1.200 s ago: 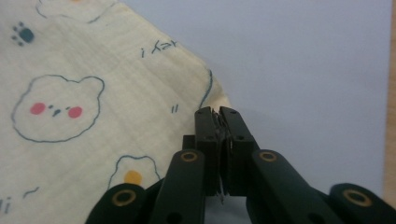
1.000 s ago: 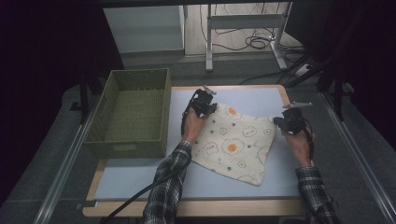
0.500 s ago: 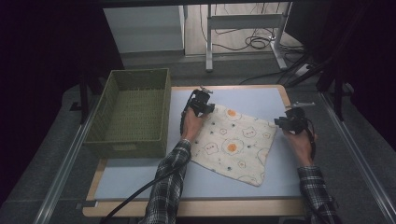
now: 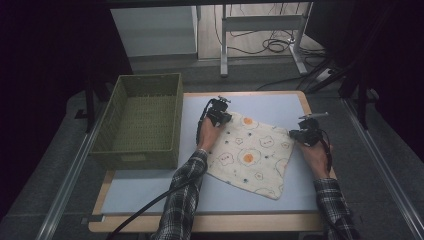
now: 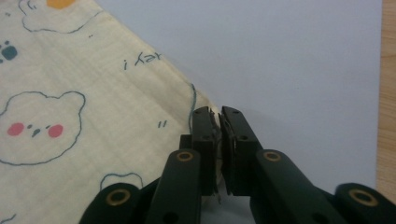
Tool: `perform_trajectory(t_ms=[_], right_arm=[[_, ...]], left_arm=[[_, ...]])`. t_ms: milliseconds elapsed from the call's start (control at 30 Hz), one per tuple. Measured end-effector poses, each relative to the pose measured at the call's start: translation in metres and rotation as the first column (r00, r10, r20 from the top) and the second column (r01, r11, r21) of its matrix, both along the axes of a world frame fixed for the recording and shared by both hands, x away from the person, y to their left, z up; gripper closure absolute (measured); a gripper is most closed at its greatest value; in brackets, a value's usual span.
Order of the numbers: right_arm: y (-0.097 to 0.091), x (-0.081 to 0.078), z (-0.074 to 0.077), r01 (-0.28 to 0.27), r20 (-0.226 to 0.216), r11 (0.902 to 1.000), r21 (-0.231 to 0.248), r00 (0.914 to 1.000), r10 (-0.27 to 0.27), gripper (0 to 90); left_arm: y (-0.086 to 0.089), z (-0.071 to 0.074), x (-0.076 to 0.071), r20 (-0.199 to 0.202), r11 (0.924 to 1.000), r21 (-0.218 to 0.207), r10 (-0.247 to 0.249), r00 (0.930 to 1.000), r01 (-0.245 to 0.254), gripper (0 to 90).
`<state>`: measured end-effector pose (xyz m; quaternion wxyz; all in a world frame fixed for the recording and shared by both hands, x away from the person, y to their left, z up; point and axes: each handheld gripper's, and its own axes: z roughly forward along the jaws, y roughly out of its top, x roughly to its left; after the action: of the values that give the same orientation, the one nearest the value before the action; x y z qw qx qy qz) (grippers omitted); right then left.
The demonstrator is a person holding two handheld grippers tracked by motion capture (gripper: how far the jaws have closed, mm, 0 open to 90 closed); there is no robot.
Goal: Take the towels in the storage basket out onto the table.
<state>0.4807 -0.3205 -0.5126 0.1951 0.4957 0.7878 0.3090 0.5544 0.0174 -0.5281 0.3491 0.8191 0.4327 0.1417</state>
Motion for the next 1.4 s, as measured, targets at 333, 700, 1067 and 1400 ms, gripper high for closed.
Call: perform_trajectory(t_ms=[333, 700, 1067, 1400], right_arm=[[-0.005, 0.005, 0.024, 0.020, 0.073, 0.9998, -0.004, 0.9971, -0.020, 86.0], [-0.005, -0.024, 0.040, -0.053, 0.112, 0.9980, 0.035, 0.9925, 0.049, 85.8], [-0.006, -0.074, 0.041, -0.150, 0.112, 0.9860, 0.072, 0.9836, 0.142, 85.6], [0.009, -0.124, 0.031, -0.250, 0.098, 0.9650, 0.080, 0.9654, 0.242, 85.4]], left_arm=[[0.009, 0.027, -0.011, 0.159, 0.9999, -0.008, 0.015, 0.9872, -0.014, 87.1], [0.025, 0.040, -0.047, 0.206, 0.9989, -0.044, -0.006, 0.9786, 0.015, 86.6], [0.039, 0.041, -0.099, 0.231, 0.9985, -0.052, -0.004, 0.9729, 0.016, 85.1], [0.059, 0.022, -0.146, 0.199, 0.9951, -0.099, 0.018, 0.9799, 0.002, 83.6]])
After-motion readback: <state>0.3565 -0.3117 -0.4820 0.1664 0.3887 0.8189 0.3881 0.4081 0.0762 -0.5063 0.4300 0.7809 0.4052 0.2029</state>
